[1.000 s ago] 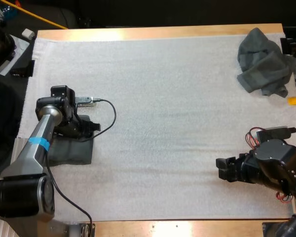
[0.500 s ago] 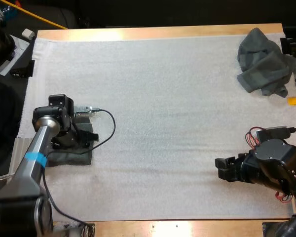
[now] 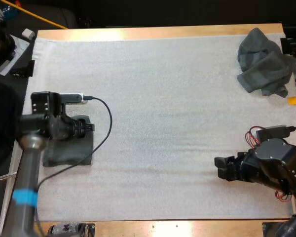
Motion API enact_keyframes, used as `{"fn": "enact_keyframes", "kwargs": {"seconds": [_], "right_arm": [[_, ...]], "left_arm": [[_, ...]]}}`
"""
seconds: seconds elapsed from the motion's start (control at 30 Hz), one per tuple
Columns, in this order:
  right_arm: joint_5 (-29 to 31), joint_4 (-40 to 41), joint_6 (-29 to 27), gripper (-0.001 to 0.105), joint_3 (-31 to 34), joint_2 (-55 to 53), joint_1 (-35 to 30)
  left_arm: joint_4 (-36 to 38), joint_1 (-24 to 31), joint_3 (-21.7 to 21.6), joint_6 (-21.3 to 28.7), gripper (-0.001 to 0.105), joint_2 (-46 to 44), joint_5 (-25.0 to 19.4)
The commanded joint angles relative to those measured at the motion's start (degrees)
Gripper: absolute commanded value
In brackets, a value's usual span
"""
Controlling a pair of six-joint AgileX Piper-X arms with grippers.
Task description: Pick towel from pile, fold and stack
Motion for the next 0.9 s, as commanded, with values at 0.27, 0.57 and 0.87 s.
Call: {"fn": "enact_keyframes", "kwargs": {"seconds": [0.27, 0.57, 0.87], "right_arm": [[2.5, -6.9, -6.5, 0.065, -0.4, 3.9, -1.5], [1.4, -8.9, -12.1, 0.065, -0.1, 8.7, -13.9], [-0.5, -8.5, -17.7, 0.064, 0.0, 10.6, -31.6]], "left_arm": [[1.6, -0.2, -0.5, -0.6, 0.063, -14.1, 8.3], [2.8, -0.2, -0.4, -0.2, 0.063, -19.5, 9.3], [3.9, 0.0, -0.5, 0.2, 0.063, -23.2, 9.5]]}}
